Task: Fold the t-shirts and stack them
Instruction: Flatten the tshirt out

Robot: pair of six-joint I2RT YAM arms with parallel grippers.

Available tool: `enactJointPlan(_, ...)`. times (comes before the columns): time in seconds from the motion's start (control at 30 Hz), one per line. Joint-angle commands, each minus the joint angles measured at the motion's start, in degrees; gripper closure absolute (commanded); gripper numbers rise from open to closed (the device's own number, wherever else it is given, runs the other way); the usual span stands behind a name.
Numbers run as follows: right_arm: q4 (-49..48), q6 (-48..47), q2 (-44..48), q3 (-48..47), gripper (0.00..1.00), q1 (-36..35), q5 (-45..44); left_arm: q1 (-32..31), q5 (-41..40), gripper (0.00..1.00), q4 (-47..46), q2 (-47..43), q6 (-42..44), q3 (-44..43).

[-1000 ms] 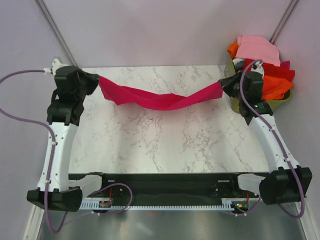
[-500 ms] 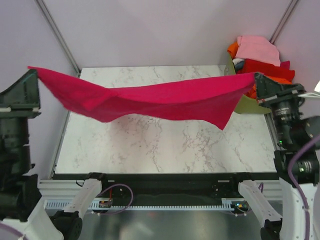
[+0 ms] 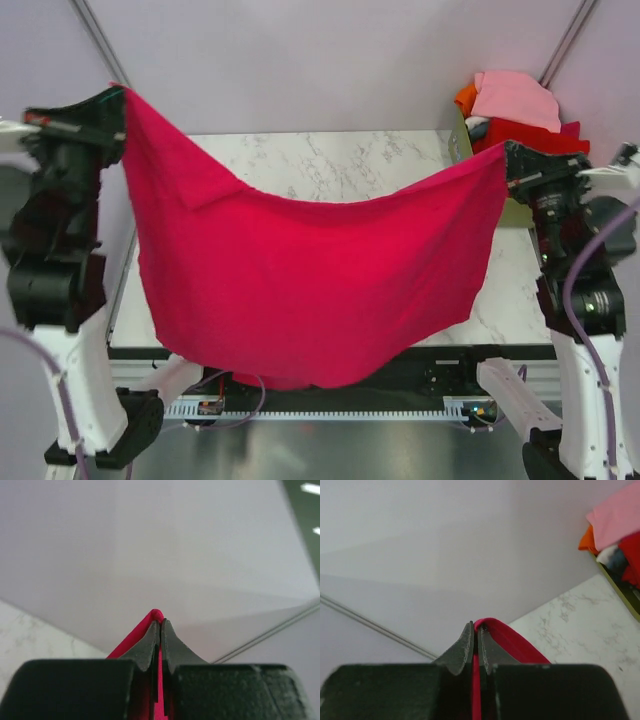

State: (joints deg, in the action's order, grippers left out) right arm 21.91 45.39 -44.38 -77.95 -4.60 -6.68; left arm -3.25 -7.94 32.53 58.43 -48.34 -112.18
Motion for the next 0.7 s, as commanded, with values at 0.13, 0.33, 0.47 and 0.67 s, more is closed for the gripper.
enactJointPlan(0.13,-8.4,5.7,-12.6,9.1,1.00,0.2,0.0,0.3,-0.8,0.98,-7.0,13.8,-2.6,14.4)
enactJointPlan(0.33,-11.7,6.4,-30.1,-5.4,1.00,0.2,3.2,1.9,2.3,0.98,-8.5,28.5,-1.8,-2.4)
enactJointPlan(0.47,-10.8,6.6,-38.8,-23.5,1.00,0.6,5.3,5.2,6.5,0.98,-10.5,39.2,-3.1,-23.4)
enactJointPlan(0.67,-10.7,8.8,-47.9,-36.4,1.00,2.1,9.5,8.7,10.2,0.98,-25.0,40.5,-4.4,-26.3)
